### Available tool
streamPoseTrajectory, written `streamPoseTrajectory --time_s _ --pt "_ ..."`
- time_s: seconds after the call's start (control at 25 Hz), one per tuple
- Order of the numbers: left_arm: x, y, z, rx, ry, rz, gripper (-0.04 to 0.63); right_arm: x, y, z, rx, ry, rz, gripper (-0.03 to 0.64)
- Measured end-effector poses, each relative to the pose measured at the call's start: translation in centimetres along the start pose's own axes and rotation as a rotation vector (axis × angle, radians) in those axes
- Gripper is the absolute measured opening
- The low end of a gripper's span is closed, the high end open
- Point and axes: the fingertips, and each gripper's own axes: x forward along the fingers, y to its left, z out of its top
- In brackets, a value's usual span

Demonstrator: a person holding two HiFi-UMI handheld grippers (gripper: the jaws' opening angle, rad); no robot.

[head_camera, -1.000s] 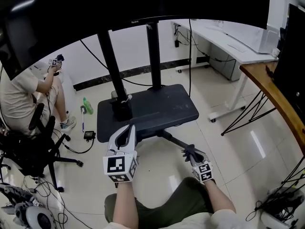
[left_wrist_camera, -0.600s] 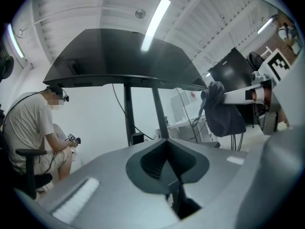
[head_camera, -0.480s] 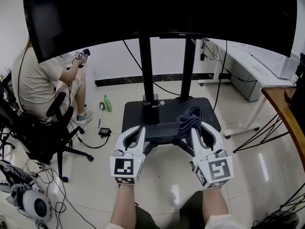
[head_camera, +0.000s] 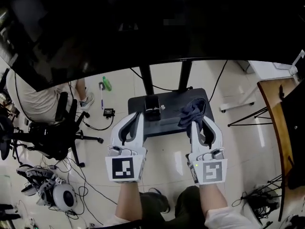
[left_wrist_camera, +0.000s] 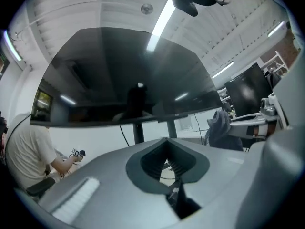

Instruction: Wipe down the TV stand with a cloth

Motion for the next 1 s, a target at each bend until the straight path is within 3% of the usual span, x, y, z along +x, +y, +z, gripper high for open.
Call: streamPoseTrajectory --time_s 0.16,0.36,0.44,0.52,0.68,0.72,0.84,0.96,1.0 --pt "-3.6 1.2 15.2 -0.035 -0.112 -0.005 0.16 0.2 0.6 16.7 0.035 -0.012 0.006 0.06" --pt "-11.0 2.6 33.8 -0.012 -0.041 0.005 0.16 -2.9 2.7 37.2 0.005 0.083 0.008 0.06" --pt "-14.3 2.4 42.1 0.022 -0.061 0.014 0.16 -4.9 3.2 44.3 0.01 0.121 0.025 0.06" --pt "-18.1 1.2 48.1 0.035 -0.09 0.031 0.16 -7.6 3.5 50.2 -0.003 0.065 0.046 0.06" --pt "-24.6 -2.8 54.4 0.014 -0.055 0.067 0.16 -13.8 3.3 58.3 -0.011 -0.005 0.063 0.06" --pt "-25.6 -3.8 55.6 0.017 -0.082 0.065 0.16 -15.1 3.3 59.7 -0.013 -0.007 0.068 0.06" --pt "-28.4 -5.8 56.6 0.011 -0.161 0.032 0.16 -18.6 4.9 60.1 -0.015 -0.011 0.095 0.06" --pt "-32.1 -6.6 56.6 -0.013 -0.178 -0.004 0.16 -21.8 7.6 59.5 -0.013 -0.013 0.117 0.06" --pt "-33.8 -7.0 57.0 -0.02 -0.148 -0.019 0.16 -22.9 8.5 60.3 -0.017 -0.022 0.121 0.06"
